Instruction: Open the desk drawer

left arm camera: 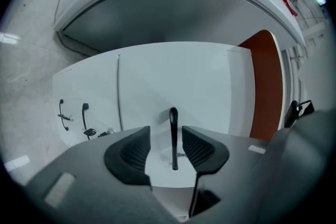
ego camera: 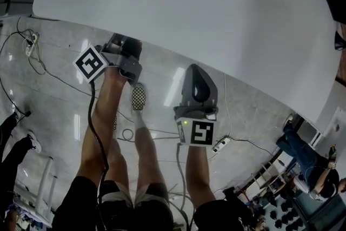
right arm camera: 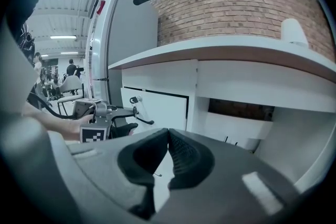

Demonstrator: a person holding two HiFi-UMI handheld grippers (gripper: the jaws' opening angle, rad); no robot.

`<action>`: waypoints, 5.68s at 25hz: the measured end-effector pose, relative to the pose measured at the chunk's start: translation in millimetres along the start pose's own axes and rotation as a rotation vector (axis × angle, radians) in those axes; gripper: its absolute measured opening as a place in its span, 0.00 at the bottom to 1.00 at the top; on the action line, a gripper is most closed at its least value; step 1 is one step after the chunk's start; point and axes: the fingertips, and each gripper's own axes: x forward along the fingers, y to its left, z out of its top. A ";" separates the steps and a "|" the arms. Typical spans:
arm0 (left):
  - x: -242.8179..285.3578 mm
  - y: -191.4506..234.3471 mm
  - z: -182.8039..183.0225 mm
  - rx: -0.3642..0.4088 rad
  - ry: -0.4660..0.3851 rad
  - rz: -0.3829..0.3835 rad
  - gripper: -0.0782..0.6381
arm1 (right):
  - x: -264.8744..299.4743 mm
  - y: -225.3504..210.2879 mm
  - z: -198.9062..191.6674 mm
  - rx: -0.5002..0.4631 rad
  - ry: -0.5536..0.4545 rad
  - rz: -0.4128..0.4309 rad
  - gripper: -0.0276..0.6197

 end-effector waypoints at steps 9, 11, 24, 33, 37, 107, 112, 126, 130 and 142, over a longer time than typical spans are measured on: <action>1.3 -5.3 -1.9 0.046 0.017 0.023 0.16 | -2.9 2.7 -3.5 -0.002 0.010 -0.011 0.05; 0.8 -6.3 -1.3 0.040 0.009 0.015 0.15 | -3.1 2.9 -4.3 0.002 0.020 -0.015 0.05; -1.5 -6.8 -3.6 0.011 0.012 -0.002 0.14 | -10.6 1.2 -3.6 0.010 0.018 -0.036 0.05; -35.2 -7.0 -10.3 -0.001 0.033 -0.011 0.14 | -32.0 13.8 -4.0 0.010 0.007 -0.060 0.05; -49.5 -5.8 -11.5 -0.002 0.041 -0.011 0.14 | -37.6 19.8 -4.5 0.012 0.008 -0.070 0.05; -122.3 -21.0 -20.9 0.014 0.068 -0.021 0.65 | -85.6 50.2 5.7 0.002 -0.023 -0.122 0.05; -134.7 -52.0 -17.1 0.061 0.083 -0.029 0.64 | -100.3 57.4 24.2 -0.002 -0.030 -0.138 0.05; -179.0 -214.0 -4.7 0.578 0.211 -0.082 0.56 | -180.6 70.4 129.7 -0.001 -0.087 -0.240 0.05; -199.8 -276.1 1.4 0.783 0.224 -0.109 0.46 | -210.3 78.2 170.4 -0.005 -0.131 -0.268 0.05; -262.0 -420.9 8.3 1.269 0.219 -0.163 0.27 | -275.1 104.2 266.7 0.012 -0.203 -0.329 0.05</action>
